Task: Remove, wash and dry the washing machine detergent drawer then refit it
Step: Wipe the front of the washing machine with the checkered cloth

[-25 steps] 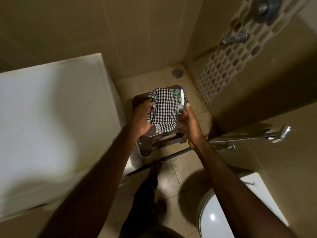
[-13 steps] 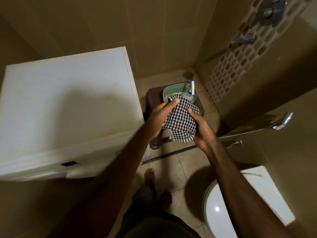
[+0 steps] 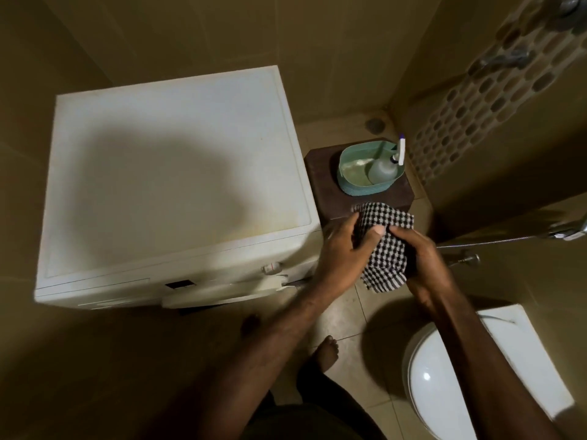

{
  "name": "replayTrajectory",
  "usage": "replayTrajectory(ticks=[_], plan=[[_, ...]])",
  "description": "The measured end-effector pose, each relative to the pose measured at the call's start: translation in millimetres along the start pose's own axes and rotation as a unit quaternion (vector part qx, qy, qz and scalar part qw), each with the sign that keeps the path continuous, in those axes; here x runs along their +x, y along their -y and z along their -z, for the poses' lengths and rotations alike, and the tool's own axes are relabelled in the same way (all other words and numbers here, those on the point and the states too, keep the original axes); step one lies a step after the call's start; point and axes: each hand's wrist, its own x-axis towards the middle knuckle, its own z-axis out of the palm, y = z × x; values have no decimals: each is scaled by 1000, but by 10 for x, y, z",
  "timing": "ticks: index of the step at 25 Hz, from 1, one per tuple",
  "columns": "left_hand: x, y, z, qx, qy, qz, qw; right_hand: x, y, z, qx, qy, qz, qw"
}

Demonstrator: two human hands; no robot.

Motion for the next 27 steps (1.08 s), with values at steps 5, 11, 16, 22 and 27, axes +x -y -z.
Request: replayTrajectory(ticks=[5, 11, 16, 22, 27], plan=[[-26, 154, 133, -58, 32, 26, 998, -74, -212, -302, -38, -24, 31, 999], [-139, 308, 322, -59, -21, -32, 998, -186, -536, -638, -119, -133, 87, 980], [-211, 368, 577, 122, -36, -68, 990, -402, -634, -1065, -39, -142, 47, 988], [17, 698, 1986, 217, -159, -160, 950, -107, -674, -1109, -126, -258, 157, 945], [376, 1198, 3438, 551, -167, -232, 784, 301, -630, -1322, -374, -212, 261, 864]])
